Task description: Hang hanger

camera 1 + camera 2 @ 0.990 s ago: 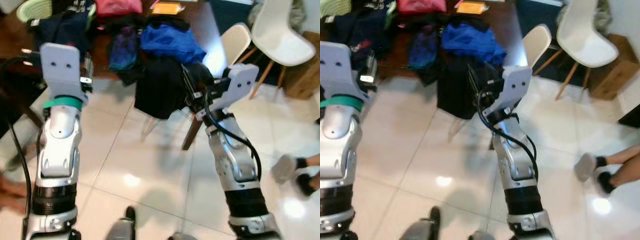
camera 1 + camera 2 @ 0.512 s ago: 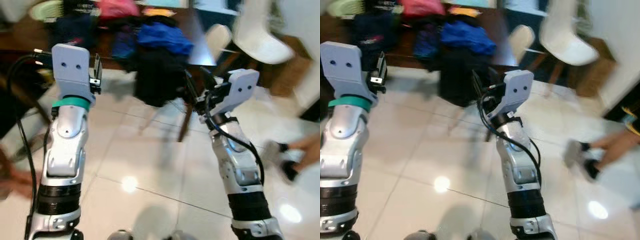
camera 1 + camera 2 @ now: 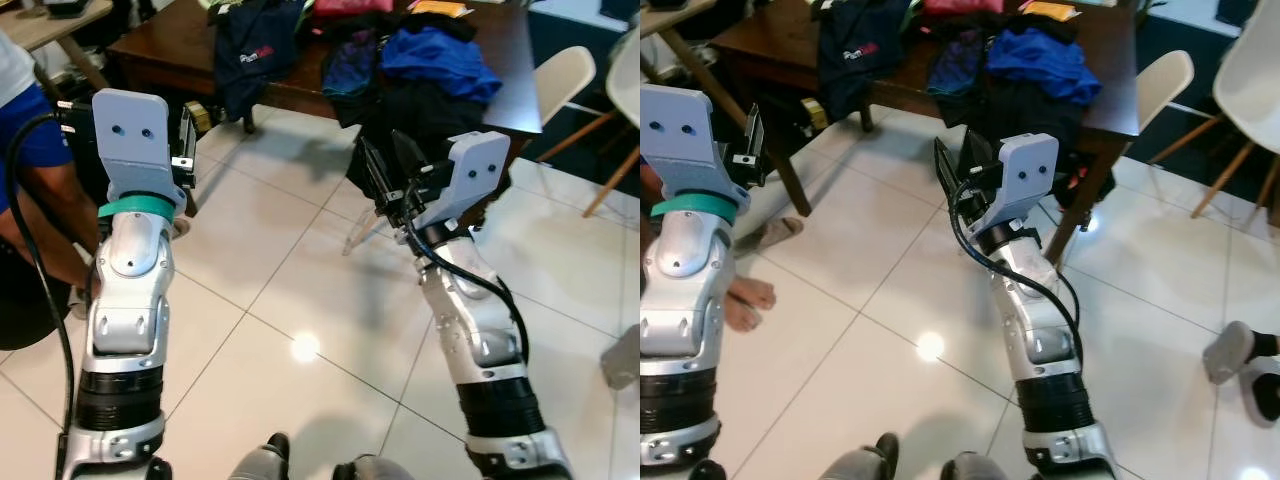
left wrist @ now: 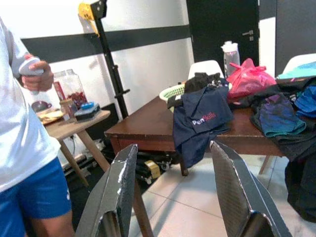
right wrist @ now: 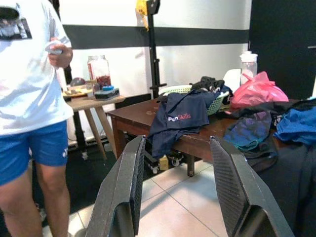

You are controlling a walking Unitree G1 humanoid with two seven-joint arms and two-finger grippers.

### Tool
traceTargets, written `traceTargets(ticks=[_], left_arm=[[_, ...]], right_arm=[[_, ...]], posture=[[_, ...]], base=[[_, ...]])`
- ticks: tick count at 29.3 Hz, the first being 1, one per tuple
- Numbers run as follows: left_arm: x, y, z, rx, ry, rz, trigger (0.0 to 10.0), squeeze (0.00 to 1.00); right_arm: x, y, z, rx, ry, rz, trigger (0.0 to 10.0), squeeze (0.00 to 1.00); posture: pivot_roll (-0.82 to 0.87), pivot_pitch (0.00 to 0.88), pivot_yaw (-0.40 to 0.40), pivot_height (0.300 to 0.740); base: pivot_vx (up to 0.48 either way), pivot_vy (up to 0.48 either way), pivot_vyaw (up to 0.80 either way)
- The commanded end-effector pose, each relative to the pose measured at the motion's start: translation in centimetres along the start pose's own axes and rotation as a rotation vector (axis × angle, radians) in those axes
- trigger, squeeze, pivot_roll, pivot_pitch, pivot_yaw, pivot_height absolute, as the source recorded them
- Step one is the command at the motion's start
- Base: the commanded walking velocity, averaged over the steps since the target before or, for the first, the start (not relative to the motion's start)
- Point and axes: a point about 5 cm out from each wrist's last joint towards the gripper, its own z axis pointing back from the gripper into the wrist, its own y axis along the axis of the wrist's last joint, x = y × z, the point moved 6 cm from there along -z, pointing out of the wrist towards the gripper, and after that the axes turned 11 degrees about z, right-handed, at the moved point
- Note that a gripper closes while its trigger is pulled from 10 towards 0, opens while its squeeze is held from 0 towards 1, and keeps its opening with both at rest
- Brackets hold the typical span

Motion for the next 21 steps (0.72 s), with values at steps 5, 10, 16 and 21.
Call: traceTargets(ticks=[5,10,16,21], left_arm=[[-0.47,-0.44,0.06,-0.016,0.015,0.003,10.0,0.00],[-0.55,-0.15,-0.03,-0.006,0.019,0.007,10.0,0.00],[-0.43,0.02,-0.10,-0.002,0.017,0.010,10.0,0.00],[-0.35,0.14,-0.14,0.001,0.014,0.012,10.0,0.00]], right_arm=[[-0.49,-0.25,0.09,-0.006,0.011,-0.015,10.0,0.00],[-0.49,-0.05,0.06,0.004,0.008,-0.025,10.0,0.00],[-0.44,-0.05,0.07,0.004,0.004,-0.027,10.0,0.00],[-0.36,-0.05,0.07,0.004,-0.002,-0.031,10.0,0.00]], posture=[[0.02,0.046,0.007,0.740],[0.02,0.047,0.008,0.740],[0.02,0.048,0.009,0.740],[0.02,0.048,0.011,0.740]], base=[[0.180,0.000,0.00],[0.435,0.000,0.00],[0.469,0.000,0.00],[0.469,0.000,0.00]])
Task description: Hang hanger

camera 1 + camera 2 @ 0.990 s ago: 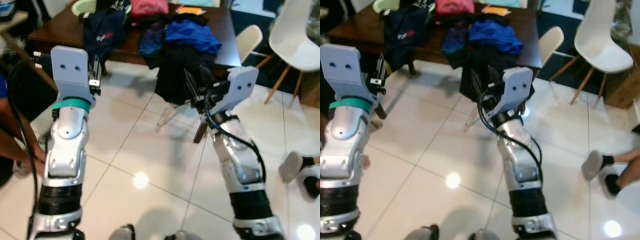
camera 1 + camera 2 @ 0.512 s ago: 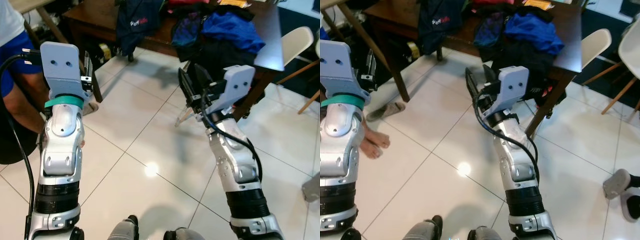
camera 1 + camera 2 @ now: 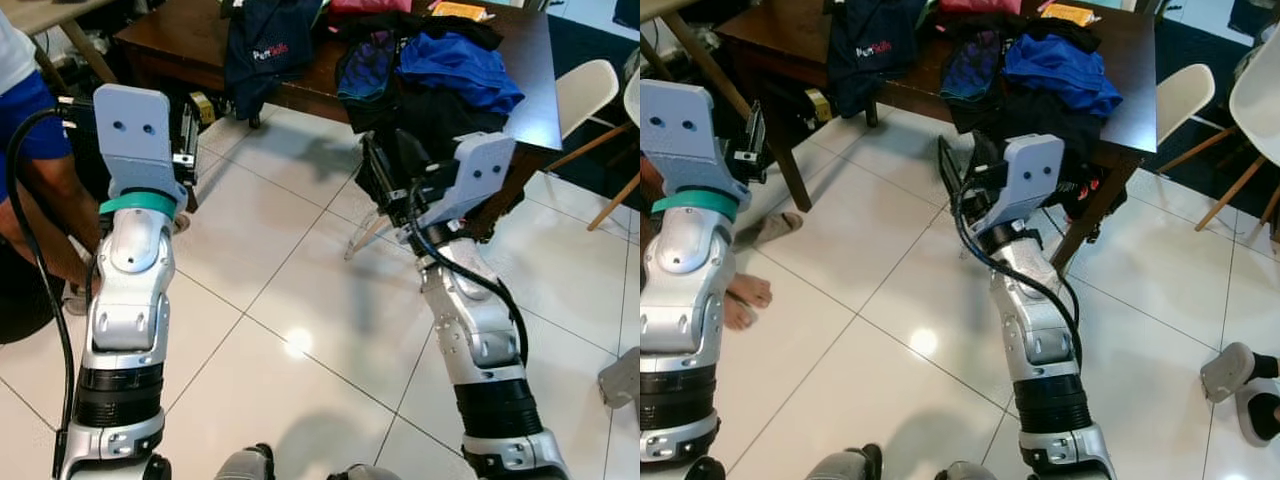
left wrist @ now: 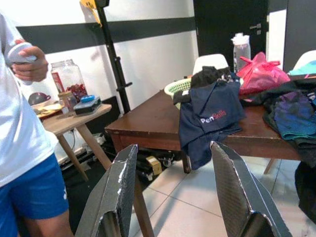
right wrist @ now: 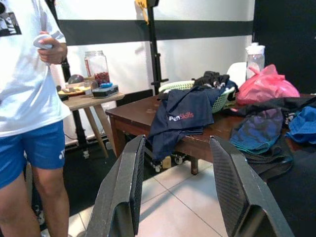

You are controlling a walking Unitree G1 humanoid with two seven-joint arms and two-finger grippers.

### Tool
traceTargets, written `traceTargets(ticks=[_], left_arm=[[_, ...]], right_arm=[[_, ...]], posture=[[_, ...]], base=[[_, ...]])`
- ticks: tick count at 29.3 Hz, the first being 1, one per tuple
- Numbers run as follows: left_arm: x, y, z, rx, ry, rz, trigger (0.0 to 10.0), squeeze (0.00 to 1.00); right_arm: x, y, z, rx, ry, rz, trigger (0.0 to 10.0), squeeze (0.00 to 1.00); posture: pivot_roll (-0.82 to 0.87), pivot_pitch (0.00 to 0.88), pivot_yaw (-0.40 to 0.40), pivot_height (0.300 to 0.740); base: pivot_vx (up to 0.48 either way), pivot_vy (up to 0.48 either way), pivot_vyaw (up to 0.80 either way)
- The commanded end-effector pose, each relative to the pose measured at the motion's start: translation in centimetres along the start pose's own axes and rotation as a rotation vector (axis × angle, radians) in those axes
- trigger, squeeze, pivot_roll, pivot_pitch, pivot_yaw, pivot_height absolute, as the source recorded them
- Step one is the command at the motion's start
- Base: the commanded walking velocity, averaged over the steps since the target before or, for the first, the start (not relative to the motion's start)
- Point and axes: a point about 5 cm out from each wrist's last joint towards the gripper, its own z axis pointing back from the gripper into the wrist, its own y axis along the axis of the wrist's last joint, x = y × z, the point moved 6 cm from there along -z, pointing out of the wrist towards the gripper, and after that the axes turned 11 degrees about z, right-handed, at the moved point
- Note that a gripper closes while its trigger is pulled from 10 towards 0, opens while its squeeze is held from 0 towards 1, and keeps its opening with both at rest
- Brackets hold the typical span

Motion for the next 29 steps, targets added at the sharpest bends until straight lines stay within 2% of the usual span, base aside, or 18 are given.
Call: traceTargets(ticks=[1,18,20,21,24,25,26,27,29], left_arm=[[0.6,-0.2,0.1,-0.010,-0.014,0.020,10.0,0.00],[0.9,0.1,0.0,-0.001,-0.027,0.017,10.0,0.00],[0.9,0.1,0.0,0.000,-0.029,0.018,10.0,0.00],[1.0,0.1,0.0,0.000,-0.036,0.018,10.0,0.00],[1.0,0.1,0.0,0.000,-0.036,0.018,10.0,0.00],[1.2,0.1,0.1,-0.006,-0.050,0.023,10.0,0.00],[1.4,0.0,0.2,-0.010,-0.067,0.029,10.0,0.00],[1.4,0.0,0.2,-0.010,-0.067,0.029,10.0,0.00],[1.9,-0.1,0.4,-0.022,-0.094,0.050,10.0,0.00]], right_arm=[[0.5,-0.3,0.4,-0.011,-0.015,-0.002,10.0,0.00],[0.8,-0.3,0.3,-0.003,-0.037,-0.011,10.0,0.00],[0.9,-0.3,0.3,-0.004,-0.038,-0.008,10.0,0.00],[1.1,-0.2,0.2,-0.005,-0.036,0.031,10.0,0.00],[1.1,-0.2,0.2,-0.005,-0.036,0.031,10.0,0.00],[1.5,-0.3,0.1,-0.022,-0.030,0.126,10.0,0.00],[2.6,-0.4,0.0,-0.040,-0.046,0.238,10.0,0.00],[2.6,-0.4,0.0,-0.040,-0.046,0.238,10.0,0.00],[5.6,-0.2,-0.1,-0.065,-0.128,0.371,10.0,0.00]], posture=[[0.02,0.048,0.011,0.740],[0.03,0.047,0.015,0.740],[0.03,0.046,0.014,0.740],[0.03,0.046,0.014,0.740],[0.03,0.046,0.014,0.740],[0.03,0.045,0.014,0.740],[0.03,0.045,0.014,0.740],[0.03,0.045,0.014,0.740],[0.03,0.044,0.013,0.740]], base=[[0.469,0.000,0.00],[0.469,0.000,0.00],[0.469,0.000,0.00],[0.465,0.000,0.00],[0.465,0.000,0.00],[0.469,0.000,0.00],[0.465,0.000,0.00],[0.465,0.000,0.00],[0.465,0.000,0.00]])
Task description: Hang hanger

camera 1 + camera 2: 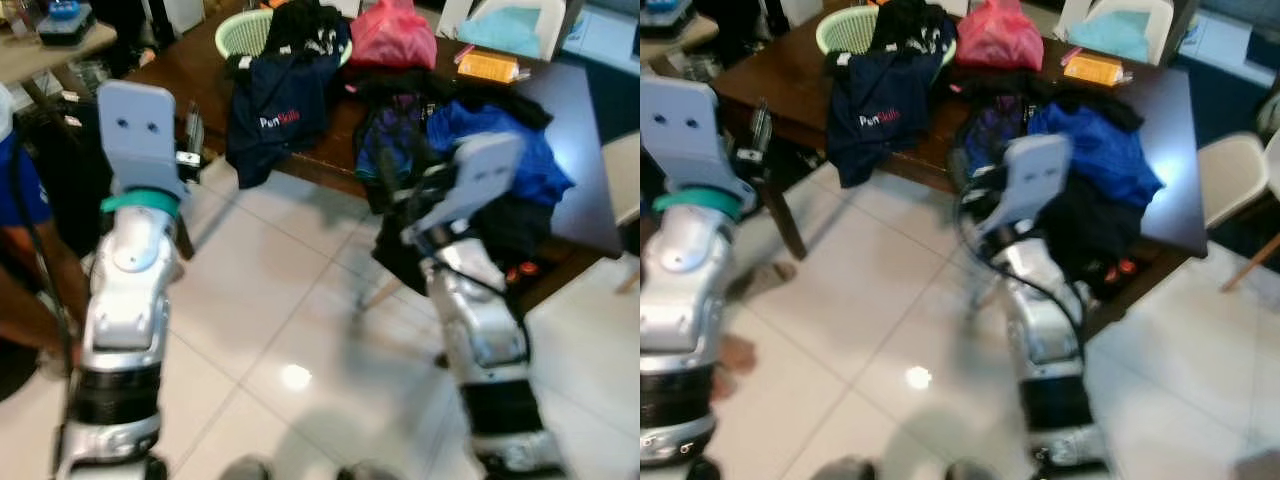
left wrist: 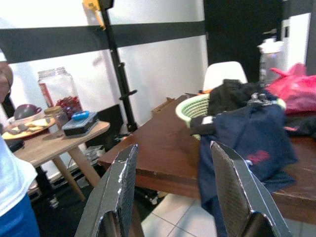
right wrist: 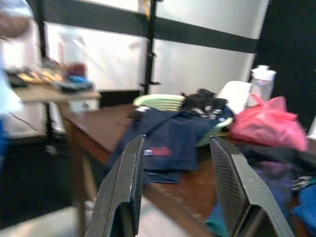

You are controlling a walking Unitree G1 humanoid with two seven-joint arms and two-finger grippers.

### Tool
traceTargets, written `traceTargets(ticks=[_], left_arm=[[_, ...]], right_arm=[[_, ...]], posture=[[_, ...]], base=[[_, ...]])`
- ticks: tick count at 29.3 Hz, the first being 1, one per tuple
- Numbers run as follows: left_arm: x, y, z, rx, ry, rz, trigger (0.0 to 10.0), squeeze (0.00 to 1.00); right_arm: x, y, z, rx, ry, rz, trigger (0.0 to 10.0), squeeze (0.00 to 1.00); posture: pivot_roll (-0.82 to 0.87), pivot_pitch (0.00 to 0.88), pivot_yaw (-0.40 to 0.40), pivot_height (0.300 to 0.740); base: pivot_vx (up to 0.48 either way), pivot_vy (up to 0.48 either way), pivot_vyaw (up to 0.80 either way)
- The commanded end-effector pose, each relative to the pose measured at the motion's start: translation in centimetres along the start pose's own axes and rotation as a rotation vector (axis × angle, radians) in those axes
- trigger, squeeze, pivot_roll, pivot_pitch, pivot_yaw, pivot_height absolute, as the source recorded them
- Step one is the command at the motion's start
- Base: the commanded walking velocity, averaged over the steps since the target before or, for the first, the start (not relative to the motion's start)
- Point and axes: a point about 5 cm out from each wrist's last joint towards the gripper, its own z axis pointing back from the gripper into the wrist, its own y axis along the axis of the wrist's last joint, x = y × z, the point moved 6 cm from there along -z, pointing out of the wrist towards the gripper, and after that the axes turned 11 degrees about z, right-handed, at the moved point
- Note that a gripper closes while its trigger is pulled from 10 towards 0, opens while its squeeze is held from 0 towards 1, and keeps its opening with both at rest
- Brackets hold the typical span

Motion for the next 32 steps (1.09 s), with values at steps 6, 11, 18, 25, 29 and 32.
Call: traceTargets(ticks=[6,11,18,25,29,32], left_arm=[[3.0,-1.1,0.8,-0.089,-0.156,0.143,10.0,0.00],[6.0,-1.6,1.3,-0.161,-0.336,0.224,10.0,0.00],[6.6,-1.7,0.6,-0.181,-0.401,0.192,10.0,0.00],[5.7,-1.9,0.6,-0.208,-0.421,0.184,10.0,0.00],[5.4,-2.0,0.6,-0.213,-0.422,0.185,10.0,0.00],[5.4,-1.9,0.6,-0.213,-0.425,0.185,10.0,0.00]], right_arm=[[6.8,-1.0,0.4,-0.056,-0.186,0.144,10.0,0.00],[9.0,-0.9,0.8,-0.058,-0.246,0.133,10.0,0.00],[9.1,-0.3,0.9,-0.006,-0.208,0.034,10.0,0.00],[8.9,-0.1,0.8,0.017,-0.186,-0.070,10.0,0.00],[9.0,0.1,0.6,0.028,-0.197,-0.131,10.0,0.00],[9.1,0.1,0.4,0.032,-0.201,-0.153,10.0,0.00]], posture=[[0.02,0.044,0.012,0.740],[0.02,0.043,0.017,0.740],[0.01,0.035,0.023,0.740],[0.01,0.028,0.012,0.740],[0.01,0.025,0.006,0.740],[0.01,0.025,0.006,0.740]], base=[[0.467,0.000,0.00],[0.465,0.000,0.00],[0.465,0.000,0.00],[0.465,0.000,0.00],[0.465,0.000,0.00],[0.465,0.000,0.00]])
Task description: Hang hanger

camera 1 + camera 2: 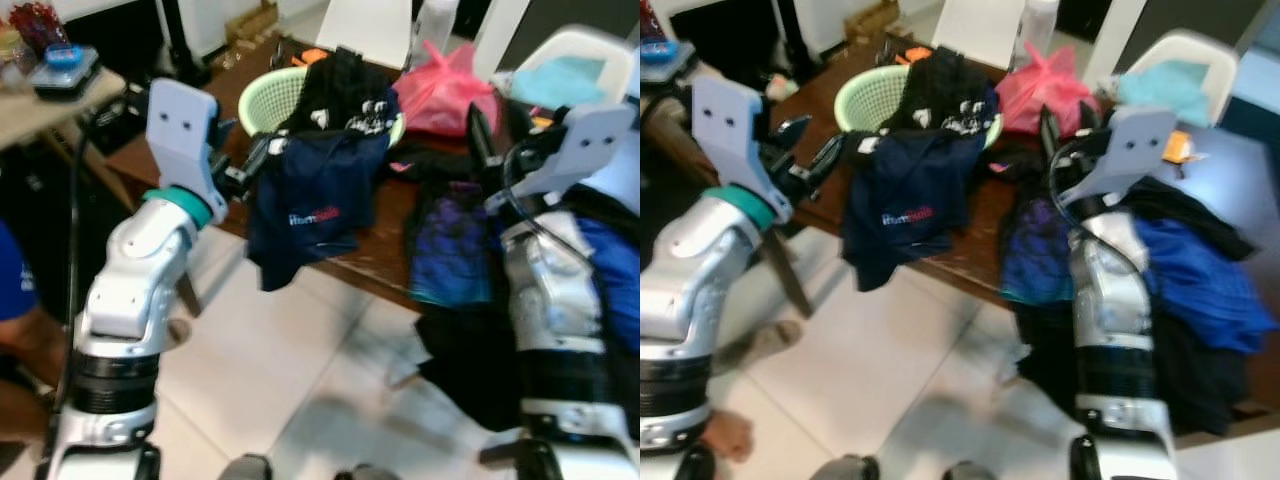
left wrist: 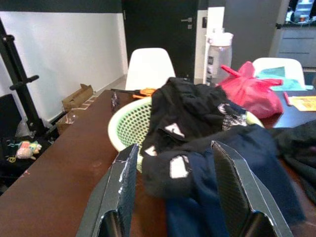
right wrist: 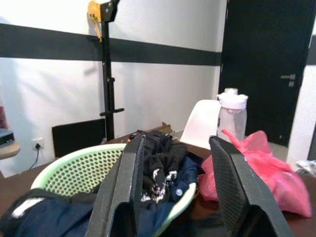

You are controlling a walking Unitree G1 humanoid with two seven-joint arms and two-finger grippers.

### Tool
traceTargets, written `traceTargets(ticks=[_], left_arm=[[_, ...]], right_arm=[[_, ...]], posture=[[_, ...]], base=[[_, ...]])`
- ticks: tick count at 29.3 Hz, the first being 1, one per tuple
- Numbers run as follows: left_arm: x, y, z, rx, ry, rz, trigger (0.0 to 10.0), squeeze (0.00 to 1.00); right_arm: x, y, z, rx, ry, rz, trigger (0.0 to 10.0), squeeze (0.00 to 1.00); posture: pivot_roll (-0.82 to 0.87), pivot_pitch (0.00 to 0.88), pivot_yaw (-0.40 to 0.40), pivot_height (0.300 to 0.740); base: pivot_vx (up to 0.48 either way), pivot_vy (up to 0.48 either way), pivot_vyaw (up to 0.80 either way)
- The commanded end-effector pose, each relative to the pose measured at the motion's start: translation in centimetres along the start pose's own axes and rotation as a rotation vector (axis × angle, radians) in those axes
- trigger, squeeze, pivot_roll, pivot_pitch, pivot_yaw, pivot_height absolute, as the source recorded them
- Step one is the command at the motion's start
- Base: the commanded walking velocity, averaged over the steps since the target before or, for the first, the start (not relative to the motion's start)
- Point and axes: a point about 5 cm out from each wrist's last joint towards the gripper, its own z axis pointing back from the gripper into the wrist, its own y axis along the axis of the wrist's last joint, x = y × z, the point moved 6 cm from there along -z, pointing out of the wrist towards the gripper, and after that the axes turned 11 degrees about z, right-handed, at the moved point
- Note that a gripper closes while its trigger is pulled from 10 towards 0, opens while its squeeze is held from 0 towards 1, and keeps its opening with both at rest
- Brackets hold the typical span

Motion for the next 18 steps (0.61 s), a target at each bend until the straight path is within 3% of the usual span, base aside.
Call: traceTargets(ticks=[1,11,18], left_arm=[[0.52,-0.73,0.00,-0.027,-0.023,0.011,10.0,0.00],[0.57,-0.73,0.04,-0.025,-0.028,0.011,10.0,0.00],[0.69,-0.86,0.11,-0.032,-0.034,0.013,10.0,0.00]], right_arm=[[0.42,-0.17,0.09,-0.008,-0.015,-0.029,10.0,0.00],[0.01,-0.30,0.18,-0.008,-0.008,-0.052,10.0,0.00],[0.12,-0.21,0.20,-0.006,-0.010,-0.049,10.0,0.00]], posture=[[0.01,0.024,0.005,0.740],[0.01,0.028,0.005,0.740],[0.02,0.036,0.007,0.740]], base=[[0.465,0.000,0.00],[0.465,0.000,-0.60],[0.465,0.000,0.00]])
